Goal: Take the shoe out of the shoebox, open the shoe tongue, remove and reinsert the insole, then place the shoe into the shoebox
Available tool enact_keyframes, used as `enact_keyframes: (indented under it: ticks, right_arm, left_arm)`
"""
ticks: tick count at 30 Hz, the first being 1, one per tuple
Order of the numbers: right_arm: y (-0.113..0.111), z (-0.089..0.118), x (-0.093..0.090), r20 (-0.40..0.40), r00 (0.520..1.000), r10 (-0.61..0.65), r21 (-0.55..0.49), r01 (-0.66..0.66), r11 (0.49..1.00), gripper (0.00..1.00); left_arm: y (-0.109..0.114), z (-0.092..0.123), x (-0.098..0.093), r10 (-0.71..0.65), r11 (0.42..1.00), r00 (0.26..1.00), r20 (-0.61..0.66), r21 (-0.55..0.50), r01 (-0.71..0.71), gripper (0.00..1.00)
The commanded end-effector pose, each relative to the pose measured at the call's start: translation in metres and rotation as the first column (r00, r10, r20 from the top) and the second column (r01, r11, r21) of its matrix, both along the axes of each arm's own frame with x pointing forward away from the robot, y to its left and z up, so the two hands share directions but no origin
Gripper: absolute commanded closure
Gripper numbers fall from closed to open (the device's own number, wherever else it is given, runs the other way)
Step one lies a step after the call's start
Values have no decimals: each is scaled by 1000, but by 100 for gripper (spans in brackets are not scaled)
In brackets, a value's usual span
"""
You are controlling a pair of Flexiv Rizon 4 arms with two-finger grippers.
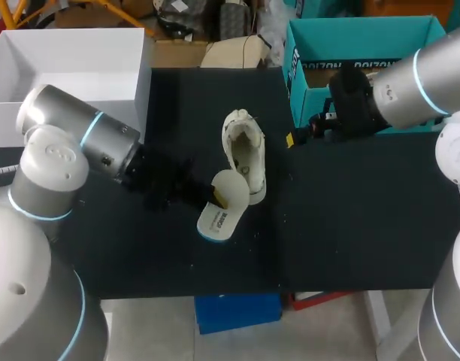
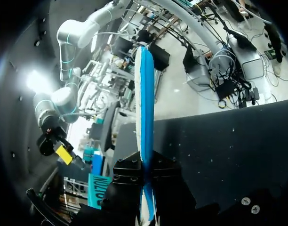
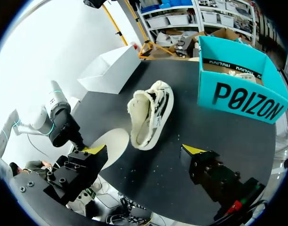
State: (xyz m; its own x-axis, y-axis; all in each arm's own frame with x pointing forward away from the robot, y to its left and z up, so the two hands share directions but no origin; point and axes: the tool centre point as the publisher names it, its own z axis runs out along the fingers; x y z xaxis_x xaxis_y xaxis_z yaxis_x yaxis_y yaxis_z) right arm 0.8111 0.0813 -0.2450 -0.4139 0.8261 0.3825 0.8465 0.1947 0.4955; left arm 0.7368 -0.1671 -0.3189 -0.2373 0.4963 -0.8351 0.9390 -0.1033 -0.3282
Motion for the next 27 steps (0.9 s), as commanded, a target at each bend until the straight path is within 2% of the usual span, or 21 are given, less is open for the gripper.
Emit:
enact_keyframes:
  ticks: [1, 7, 27]
  right_arm:
    - [0, 0, 0, -2, 1000, 0, -1, 0, 1000, 0]
    - [0, 0, 0, -2, 1000, 0, -1, 0, 1000, 0]
    - [0, 0, 0, -2, 1000, 0, -1, 0, 1000, 0]
  left_arm:
    - [0, 2, 13, -63, 996, 998, -3, 59, 63, 100]
    - [-7, 0, 26, -111, 989, 994, -13, 100, 112, 100]
    - [-36, -29, 85, -99, 977, 995, 3, 190, 96, 100]
